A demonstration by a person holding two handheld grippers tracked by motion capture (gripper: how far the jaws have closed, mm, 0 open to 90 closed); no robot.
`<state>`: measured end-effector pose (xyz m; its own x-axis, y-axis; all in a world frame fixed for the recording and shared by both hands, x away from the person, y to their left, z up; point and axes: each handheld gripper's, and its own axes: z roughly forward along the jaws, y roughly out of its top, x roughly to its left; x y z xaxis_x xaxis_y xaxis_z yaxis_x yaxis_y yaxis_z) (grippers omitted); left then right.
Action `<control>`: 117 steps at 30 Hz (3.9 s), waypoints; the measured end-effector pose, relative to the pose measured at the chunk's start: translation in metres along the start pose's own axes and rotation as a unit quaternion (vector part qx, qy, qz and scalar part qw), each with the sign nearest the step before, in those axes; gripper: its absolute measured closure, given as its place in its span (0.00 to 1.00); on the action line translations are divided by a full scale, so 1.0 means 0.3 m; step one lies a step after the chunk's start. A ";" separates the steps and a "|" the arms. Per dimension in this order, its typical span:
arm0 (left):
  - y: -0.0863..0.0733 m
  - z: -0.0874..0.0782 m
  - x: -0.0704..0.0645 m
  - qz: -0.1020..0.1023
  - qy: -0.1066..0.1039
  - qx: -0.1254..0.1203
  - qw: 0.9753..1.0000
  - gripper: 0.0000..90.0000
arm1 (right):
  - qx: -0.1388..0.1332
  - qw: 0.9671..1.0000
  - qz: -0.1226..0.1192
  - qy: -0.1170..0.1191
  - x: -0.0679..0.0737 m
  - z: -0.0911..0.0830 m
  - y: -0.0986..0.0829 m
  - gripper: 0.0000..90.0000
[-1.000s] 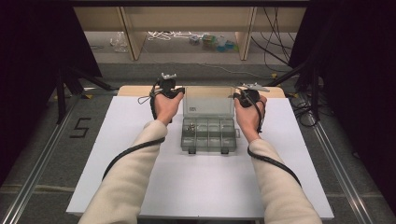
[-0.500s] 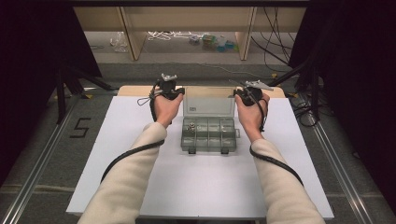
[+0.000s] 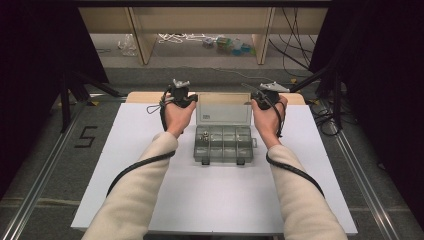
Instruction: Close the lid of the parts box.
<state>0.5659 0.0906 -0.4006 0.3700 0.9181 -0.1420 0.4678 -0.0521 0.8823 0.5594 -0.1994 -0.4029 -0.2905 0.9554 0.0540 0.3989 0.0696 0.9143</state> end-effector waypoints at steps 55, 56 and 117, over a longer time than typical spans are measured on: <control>-0.127 -0.180 -0.057 0.098 -0.014 -0.063 0.993 0.97 | -0.049 0.998 -0.025 0.031 0.043 -0.213 -0.109 0.97; -0.129 -0.183 -0.058 0.099 -0.014 -0.064 0.993 0.97 | -0.050 0.998 -0.032 0.025 0.045 -0.217 -0.113 0.97; -0.282 -0.296 -0.089 0.130 -0.026 -0.065 0.989 0.99 | -0.036 0.996 -0.057 0.054 0.080 -0.355 -0.239 0.98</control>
<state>0.4451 0.1053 -0.4315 0.5061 0.8590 0.0767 0.2467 -0.2295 0.9415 0.4312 -0.2121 -0.4244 -0.4231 0.9060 -0.0124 0.2967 0.1515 0.9429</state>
